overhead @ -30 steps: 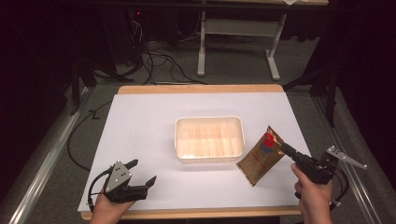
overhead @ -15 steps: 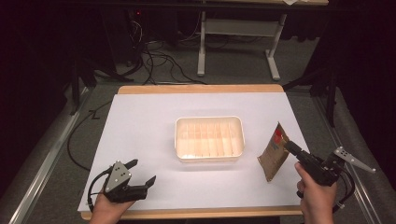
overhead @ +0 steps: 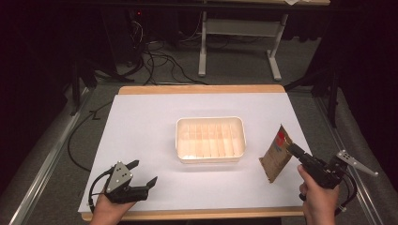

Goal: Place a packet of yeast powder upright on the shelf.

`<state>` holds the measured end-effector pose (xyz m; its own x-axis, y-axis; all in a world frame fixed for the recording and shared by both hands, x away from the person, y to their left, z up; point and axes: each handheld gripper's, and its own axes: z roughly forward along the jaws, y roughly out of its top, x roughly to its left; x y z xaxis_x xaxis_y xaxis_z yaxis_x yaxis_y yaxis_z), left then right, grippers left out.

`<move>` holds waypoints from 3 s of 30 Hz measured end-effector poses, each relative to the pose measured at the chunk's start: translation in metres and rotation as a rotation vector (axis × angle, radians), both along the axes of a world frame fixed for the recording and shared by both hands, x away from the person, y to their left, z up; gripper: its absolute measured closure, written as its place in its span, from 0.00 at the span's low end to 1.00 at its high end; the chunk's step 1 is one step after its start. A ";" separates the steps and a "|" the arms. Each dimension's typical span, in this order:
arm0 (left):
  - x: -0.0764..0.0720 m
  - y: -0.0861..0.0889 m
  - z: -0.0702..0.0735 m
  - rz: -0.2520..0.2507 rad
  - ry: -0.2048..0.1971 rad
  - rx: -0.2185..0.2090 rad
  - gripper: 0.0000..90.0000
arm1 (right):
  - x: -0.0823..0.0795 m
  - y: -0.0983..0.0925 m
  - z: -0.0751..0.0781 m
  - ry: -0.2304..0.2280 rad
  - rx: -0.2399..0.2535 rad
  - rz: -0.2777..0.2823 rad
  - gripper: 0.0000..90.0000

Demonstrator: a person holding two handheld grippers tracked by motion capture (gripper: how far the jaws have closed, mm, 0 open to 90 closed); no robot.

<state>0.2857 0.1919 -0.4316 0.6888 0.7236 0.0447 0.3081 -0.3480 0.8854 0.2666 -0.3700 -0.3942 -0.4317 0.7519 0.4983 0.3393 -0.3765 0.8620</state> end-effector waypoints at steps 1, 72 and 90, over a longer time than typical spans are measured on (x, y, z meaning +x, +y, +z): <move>0.000 0.000 0.000 0.000 0.000 -0.001 0.18 | 0.000 0.000 0.000 0.004 0.001 -0.004 0.94; -0.003 0.006 0.004 0.035 -0.026 -0.039 0.18 | 0.009 0.073 0.037 -0.047 0.135 0.218 1.00; -0.004 0.005 0.005 0.027 -0.028 -0.042 0.18 | 0.034 0.096 0.057 -0.060 0.153 0.202 0.99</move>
<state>0.2813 0.1973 -0.4266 0.6676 0.7438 0.0328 0.2923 -0.3023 0.9073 0.3002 -0.2738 -0.3368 -0.5974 0.5655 0.5686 0.3711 -0.4337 0.8211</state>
